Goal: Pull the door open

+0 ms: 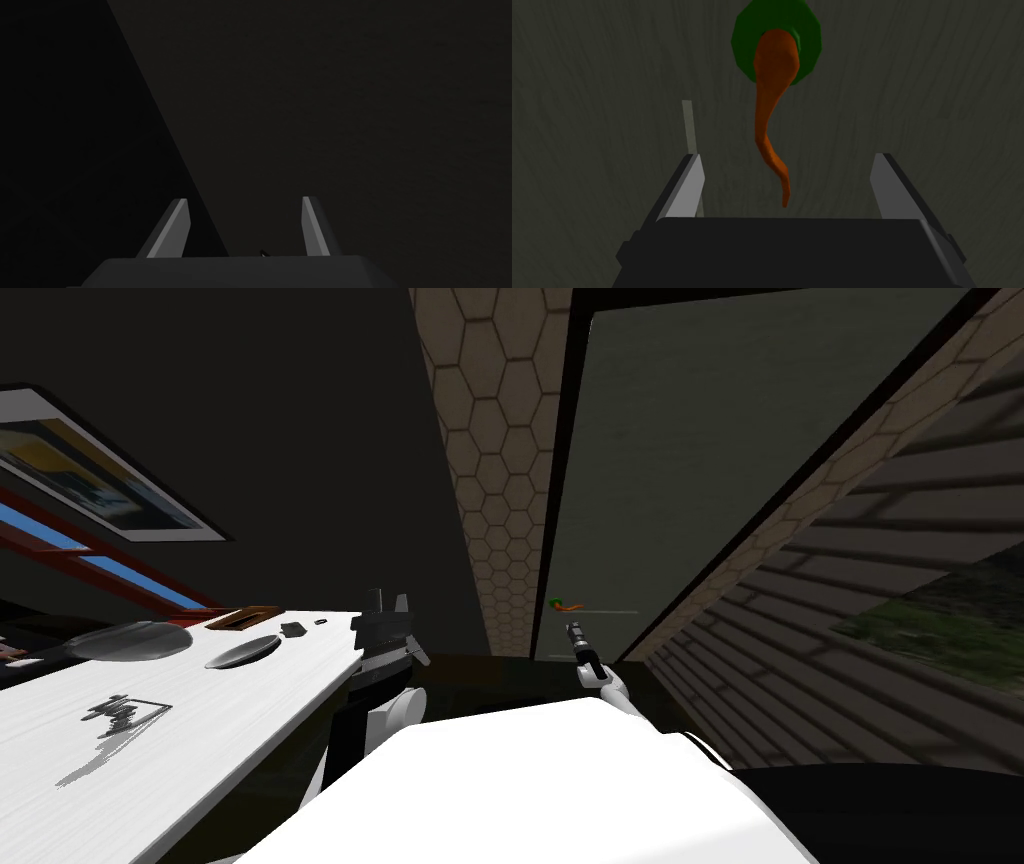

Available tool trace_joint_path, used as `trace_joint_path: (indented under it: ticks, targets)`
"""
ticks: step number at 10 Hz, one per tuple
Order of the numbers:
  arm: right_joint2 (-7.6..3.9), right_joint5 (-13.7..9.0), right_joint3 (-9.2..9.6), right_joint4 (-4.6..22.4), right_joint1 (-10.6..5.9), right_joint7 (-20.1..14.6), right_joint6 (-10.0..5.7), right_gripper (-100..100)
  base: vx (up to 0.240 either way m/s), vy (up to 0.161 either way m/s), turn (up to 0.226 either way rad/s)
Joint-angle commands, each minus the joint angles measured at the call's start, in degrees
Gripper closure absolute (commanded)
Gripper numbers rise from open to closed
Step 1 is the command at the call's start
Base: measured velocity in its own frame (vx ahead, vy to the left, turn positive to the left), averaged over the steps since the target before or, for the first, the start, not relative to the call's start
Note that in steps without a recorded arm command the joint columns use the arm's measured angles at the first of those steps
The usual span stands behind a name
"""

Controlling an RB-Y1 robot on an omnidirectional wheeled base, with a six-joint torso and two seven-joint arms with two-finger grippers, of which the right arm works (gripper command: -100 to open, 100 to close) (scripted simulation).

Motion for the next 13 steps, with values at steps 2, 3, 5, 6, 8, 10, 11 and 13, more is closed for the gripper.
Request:
trace_joint_path:
  ticks: [2,3,5,6,8,10,11,13]
  targets:
    - [-2.13,-0.8,-1.12,1.2,1.13,-1.7,-1.23,-100,0.193,0.029,0.158]
    - [-3.69,-1.3,-1.94,2.3,1.76,-2.9,-2.21,-100,0.190,0.031,0.209]
    - [-4.14,-1.5,-2.19,2.6,1.95,-3.3,-2.49,-100,0.115,0.005,0.063]
    - [-5.22,-1.9,-2.75,3.4,2.38,-4.1,-3.17,-100,0.141,-0.001,0.133]
    - [-5.56,-2.0,-2.93,3.6,2.52,-4.4,-3.38,-100,0.133,-0.022,0.065]
    - [-5.47,-2.0,-2.85,4.5,1.94,-4.3,-3.85,100,0.023,-0.001,0.000]
    - [-5.47,-2.0,-2.85,4.5,1.94,-4.3,-3.85,100,-0.017,-0.001,-0.009]
    - [-5.47,-2.0,-2.85,4.5,1.94,-4.3,-3.85,100,-0.010,-0.003,0.006]
